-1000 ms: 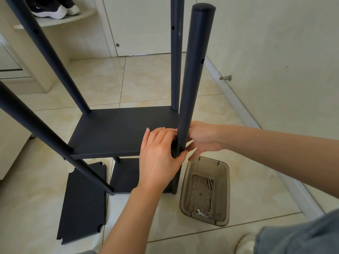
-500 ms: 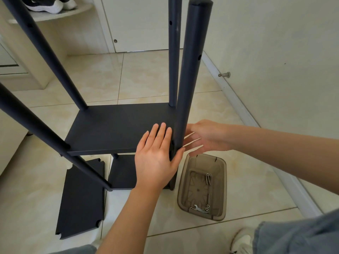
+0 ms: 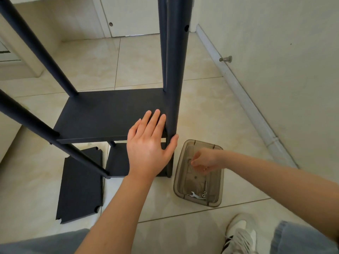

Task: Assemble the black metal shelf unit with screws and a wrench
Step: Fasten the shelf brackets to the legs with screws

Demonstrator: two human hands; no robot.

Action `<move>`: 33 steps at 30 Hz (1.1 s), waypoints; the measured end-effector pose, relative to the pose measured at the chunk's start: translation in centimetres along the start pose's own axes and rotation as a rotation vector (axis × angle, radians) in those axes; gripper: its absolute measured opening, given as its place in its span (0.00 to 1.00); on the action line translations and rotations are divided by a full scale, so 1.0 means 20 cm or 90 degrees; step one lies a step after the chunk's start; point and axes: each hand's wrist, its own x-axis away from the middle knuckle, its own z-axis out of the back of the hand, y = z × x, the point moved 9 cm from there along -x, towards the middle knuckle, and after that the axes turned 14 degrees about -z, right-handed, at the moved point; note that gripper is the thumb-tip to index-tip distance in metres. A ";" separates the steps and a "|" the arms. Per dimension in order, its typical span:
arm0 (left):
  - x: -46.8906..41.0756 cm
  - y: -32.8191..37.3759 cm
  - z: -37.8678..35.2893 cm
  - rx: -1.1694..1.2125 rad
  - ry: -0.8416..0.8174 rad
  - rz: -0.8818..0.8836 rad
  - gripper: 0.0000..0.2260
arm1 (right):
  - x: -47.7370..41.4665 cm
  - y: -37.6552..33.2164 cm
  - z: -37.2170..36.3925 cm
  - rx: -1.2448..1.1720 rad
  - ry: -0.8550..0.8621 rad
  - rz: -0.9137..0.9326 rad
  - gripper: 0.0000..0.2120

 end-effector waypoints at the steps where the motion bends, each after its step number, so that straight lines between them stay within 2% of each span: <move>1: 0.00 0.00 0.00 0.001 -0.001 0.000 0.25 | -0.06 0.01 -0.04 0.016 0.017 -0.006 0.08; 2: 0.00 0.00 0.00 0.001 -0.005 0.000 0.25 | -0.11 0.02 -0.08 0.036 0.029 -0.004 0.06; 8: -0.01 -0.01 -0.01 0.008 -0.040 0.018 0.25 | -0.26 0.06 -0.35 0.250 0.073 0.058 0.12; 11: -0.01 -0.01 -0.01 0.012 -0.050 0.025 0.25 | -0.30 0.08 -0.43 0.294 0.073 0.086 0.15; 15: -0.02 -0.01 -0.02 -0.003 -0.083 0.034 0.26 | -0.34 0.09 -0.48 0.343 0.073 0.118 0.12; 22: -0.02 -0.01 -0.05 -0.033 -0.139 0.031 0.27 | -0.37 0.07 -0.62 0.522 0.116 0.194 0.12; 28: -0.02 0.00 -0.07 -0.046 -0.186 0.033 0.29 | -0.39 0.08 -0.64 0.583 0.150 0.255 0.11; 33: -0.02 0.00 -0.07 -0.046 -0.201 0.038 0.27 | -0.38 0.09 -0.58 0.588 0.172 0.304 0.15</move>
